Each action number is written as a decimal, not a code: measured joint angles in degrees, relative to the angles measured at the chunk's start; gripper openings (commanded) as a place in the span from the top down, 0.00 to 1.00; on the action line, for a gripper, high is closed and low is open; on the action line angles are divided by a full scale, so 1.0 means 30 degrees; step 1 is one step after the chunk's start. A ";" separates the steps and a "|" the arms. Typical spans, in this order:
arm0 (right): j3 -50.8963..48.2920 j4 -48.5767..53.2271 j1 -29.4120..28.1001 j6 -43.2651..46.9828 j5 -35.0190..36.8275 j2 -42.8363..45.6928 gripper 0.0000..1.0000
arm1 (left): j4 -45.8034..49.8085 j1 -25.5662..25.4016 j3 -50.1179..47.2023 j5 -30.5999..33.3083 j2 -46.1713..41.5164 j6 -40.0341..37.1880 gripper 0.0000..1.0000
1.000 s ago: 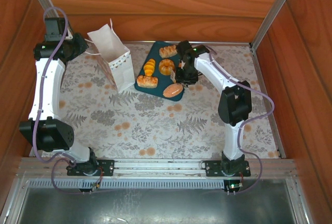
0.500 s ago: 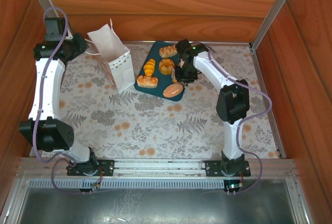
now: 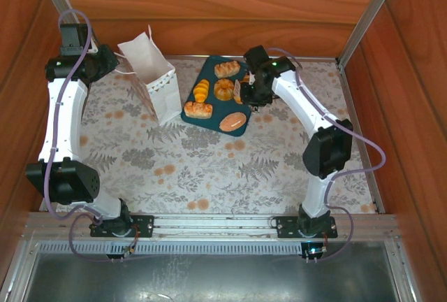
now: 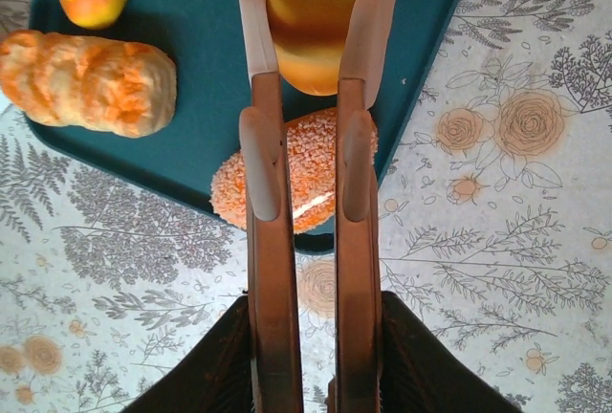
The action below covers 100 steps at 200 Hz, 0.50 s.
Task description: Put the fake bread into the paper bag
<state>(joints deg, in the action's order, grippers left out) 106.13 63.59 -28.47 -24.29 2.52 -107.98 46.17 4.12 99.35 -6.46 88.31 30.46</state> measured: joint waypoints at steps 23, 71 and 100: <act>-0.0182 -0.0095 0.0000 -0.0182 0.0000 0.0386 0.75 | 0.0000 0.0000 0.0000 -0.0015 0.0000 0.0000 1.00; -0.0109 -0.0386 0.0000 -0.0517 -0.0270 0.0758 0.75 | 0.0000 0.0000 0.0000 -0.0029 0.0000 0.0007 1.00; 0.0590 -0.0423 0.0000 -0.0714 -0.0816 0.1100 0.75 | 0.0000 0.0000 0.0000 -0.0029 0.0000 0.0007 1.00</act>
<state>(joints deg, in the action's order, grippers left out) 107.90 62.33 -28.47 -26.44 0.08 -104.68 46.17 4.12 99.35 -6.55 88.31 30.48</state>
